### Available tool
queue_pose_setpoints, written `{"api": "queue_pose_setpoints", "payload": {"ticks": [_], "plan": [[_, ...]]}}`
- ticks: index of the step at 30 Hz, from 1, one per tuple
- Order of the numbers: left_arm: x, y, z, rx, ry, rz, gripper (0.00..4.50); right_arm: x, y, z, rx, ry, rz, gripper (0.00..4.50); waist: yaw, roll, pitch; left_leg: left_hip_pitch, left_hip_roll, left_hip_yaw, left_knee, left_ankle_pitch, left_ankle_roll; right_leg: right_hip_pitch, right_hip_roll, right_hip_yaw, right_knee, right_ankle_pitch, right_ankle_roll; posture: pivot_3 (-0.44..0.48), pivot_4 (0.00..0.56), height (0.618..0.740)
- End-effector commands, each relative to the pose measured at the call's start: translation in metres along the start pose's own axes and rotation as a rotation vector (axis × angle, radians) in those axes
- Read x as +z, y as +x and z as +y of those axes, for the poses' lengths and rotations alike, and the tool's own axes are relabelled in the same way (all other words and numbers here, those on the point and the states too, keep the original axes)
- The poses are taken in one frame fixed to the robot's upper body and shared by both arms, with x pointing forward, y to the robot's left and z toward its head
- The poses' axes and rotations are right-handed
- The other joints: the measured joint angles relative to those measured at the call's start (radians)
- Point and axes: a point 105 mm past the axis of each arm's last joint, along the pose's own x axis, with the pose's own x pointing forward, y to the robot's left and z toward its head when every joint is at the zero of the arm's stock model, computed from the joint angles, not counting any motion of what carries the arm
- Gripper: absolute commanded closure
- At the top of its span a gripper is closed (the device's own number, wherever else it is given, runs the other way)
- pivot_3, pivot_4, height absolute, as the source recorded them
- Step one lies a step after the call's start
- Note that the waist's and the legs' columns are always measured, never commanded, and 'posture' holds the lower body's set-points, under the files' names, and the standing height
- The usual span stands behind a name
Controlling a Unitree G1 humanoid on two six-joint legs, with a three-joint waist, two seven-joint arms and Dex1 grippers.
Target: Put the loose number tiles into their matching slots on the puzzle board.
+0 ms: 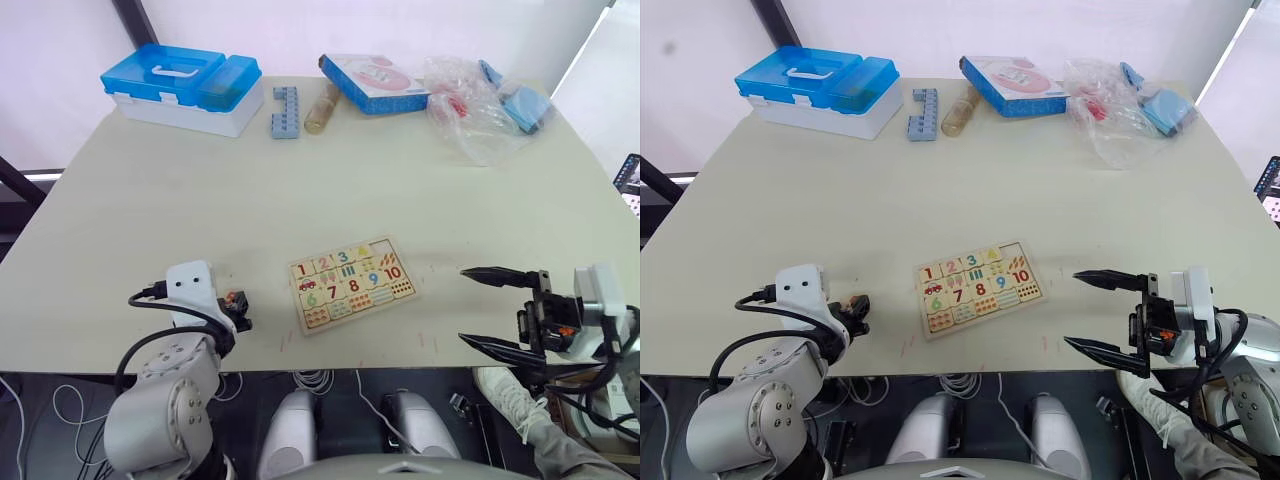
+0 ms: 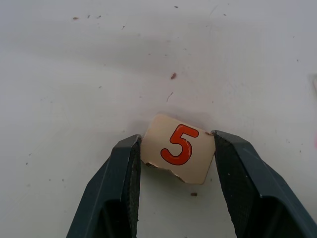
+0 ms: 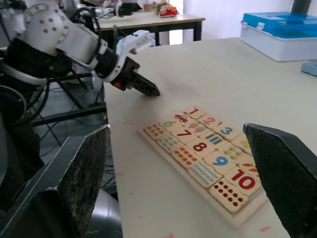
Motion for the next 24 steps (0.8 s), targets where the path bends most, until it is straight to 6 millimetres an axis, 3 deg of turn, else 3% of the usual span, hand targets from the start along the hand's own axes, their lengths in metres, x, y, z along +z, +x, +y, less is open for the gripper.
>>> {"api": "queue_pose_setpoints", "payload": {"ticks": [1, 2, 3, 6, 12, 16, 18, 20, 24], "plan": [[-0.003, -0.001, 0.003, 0.006, -0.024, 0.010, 0.93, 0.008, -0.003, 0.003, 0.033, -0.050, -0.005, 0.00, 0.000, 0.000, 0.000, 0.000, 0.000, 0.000, 0.000, 0.000, 0.000, 0.000, 0.000, 0.000, 0.000, 0.000, 0.000, 0.000, 0.150, 0.740], [-0.001, -0.001, 0.003, -0.006, -0.028, 0.001, 0.34, 0.008, -0.004, 0.003, 0.034, -0.051, -0.004, 0.00, 0.000, 0.001, -0.001, 0.000, 0.000, 0.000, 0.000, 0.000, 0.000, 0.000, 0.000, 0.000, 0.000, 0.000, 0.000, 0.000, 0.150, 0.740], [0.002, -0.001, 0.002, -0.015, -0.031, -0.010, 0.04, 0.007, -0.004, 0.003, 0.034, -0.052, -0.004, 0.00, -0.001, 0.001, -0.001, 0.000, 0.000, 0.000, 0.000, 0.000, 0.000, 0.000, 0.000, 0.000, 0.000, 0.000, -0.001, 0.000, 0.150, 0.740], [0.016, -0.008, -0.002, -0.133, -0.002, -0.071, 0.04, 0.008, -0.002, 0.003, 0.027, -0.053, -0.012, 0.00, -0.004, 0.001, -0.001, 0.000, 0.000, 0.000, 0.000, 0.000, 0.000, 0.000, 0.000, 0.000, 0.000, -0.001, -0.001, 0.000, 0.150, 0.740], [0.035, -0.029, 0.006, -0.419, 0.263, -0.071, 0.04, 0.007, 0.003, 0.000, 0.023, -0.051, -0.030, 0.00, -0.003, 0.000, 0.000, 0.000, 0.001, 0.000, 0.000, 0.000, 0.000, -0.001, 0.000, -0.001, 0.000, -0.001, -0.002, 0.000, 0.150, 0.740], [0.044, -0.048, 0.012, -0.732, 0.426, -0.059, 0.04, 0.008, 0.009, -0.001, 0.027, -0.056, -0.044, 0.00, -0.002, 0.000, 0.000, 0.000, 0.001, 0.001, 0.000, 0.000, 0.000, -0.001, -0.002, -0.001, -0.001, -0.001, -0.002, 0.000, 0.150, 0.740], [0.056, -0.047, 0.023, -0.792, 0.535, -0.148, 0.04, 0.009, 0.011, -0.001, 0.027, -0.059, -0.052, 0.00, -0.001, 0.002, 0.000, 0.000, 0.001, 0.001, -0.001, 0.000, 0.000, -0.003, -0.003, -0.001, -0.001, -0.002, -0.004, 0.000, 0.150, 0.740], [0.050, -0.049, 0.038, -0.911, 0.626, -0.072, 0.04, 0.010, 0.013, -0.001, 0.028, -0.061, -0.056, 0.00, 0.000, 0.002, 0.000, 0.000, 0.001, 0.002, -0.001, 0.000, 0.000, -0.003, -0.005, -0.002, 0.000, -0.002, -0.005, 0.000, 0.150, 0.740], [0.057, -0.045, 0.062, -1.093, 0.760, -0.020, 0.04, 0.011, 0.014, 0.000, 0.030, -0.065, -0.059, 0.00, 0.006, 0.003, 0.001, -0.001, 0.002, 0.002, -0.002, 0.000, -0.001, -0.005, -0.008, -0.004, -0.001, -0.003, -0.006, 0.000, 0.150, 0.740]]}}
